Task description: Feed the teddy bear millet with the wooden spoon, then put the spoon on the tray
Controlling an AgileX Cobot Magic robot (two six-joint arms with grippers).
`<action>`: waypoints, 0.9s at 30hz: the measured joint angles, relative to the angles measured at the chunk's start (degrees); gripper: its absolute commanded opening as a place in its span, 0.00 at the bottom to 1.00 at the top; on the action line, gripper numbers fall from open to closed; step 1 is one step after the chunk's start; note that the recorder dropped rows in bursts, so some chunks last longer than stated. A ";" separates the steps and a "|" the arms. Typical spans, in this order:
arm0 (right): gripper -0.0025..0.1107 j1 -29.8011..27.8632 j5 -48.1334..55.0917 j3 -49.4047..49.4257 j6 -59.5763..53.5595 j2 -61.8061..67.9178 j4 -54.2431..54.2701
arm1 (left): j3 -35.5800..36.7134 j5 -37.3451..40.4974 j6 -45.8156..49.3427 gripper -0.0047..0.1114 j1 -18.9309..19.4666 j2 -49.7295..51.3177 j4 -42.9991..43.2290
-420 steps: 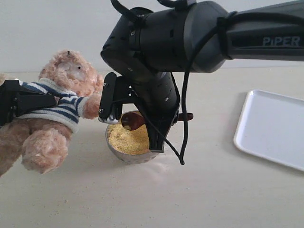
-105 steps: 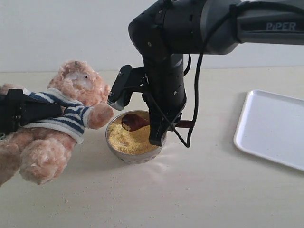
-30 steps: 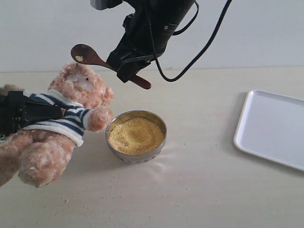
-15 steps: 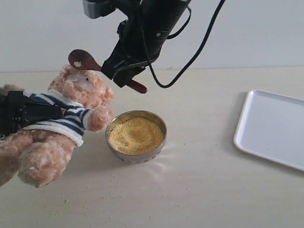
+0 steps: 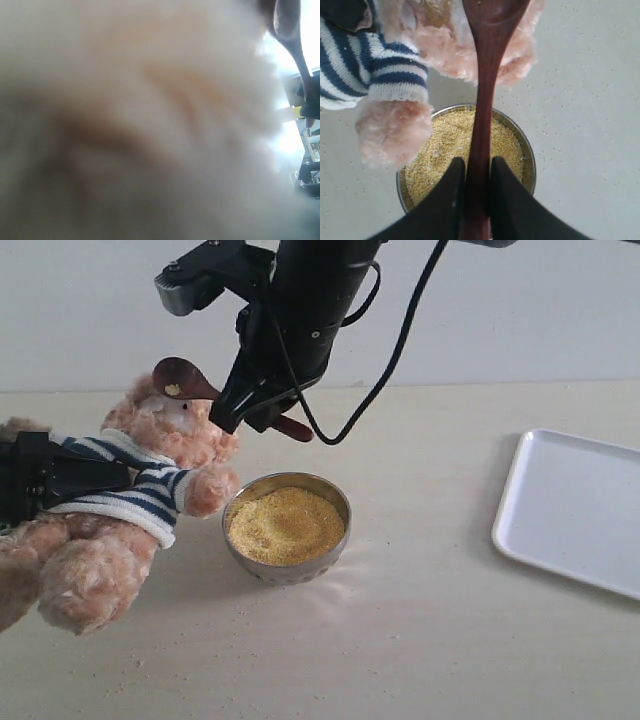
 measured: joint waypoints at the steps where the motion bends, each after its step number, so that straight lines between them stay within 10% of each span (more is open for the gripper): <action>1: 0.02 0.13 -0.19 0.00 0.31 0.25 -0.45 | 0.00 0.00 0.00 0.08 0.00 0.00 0.00; 27: 0.02 10.43 -1.41 0.00 12.09 3.09 -28.86 | 0.00 -0.10 0.10 0.08 0.00 0.00 0.00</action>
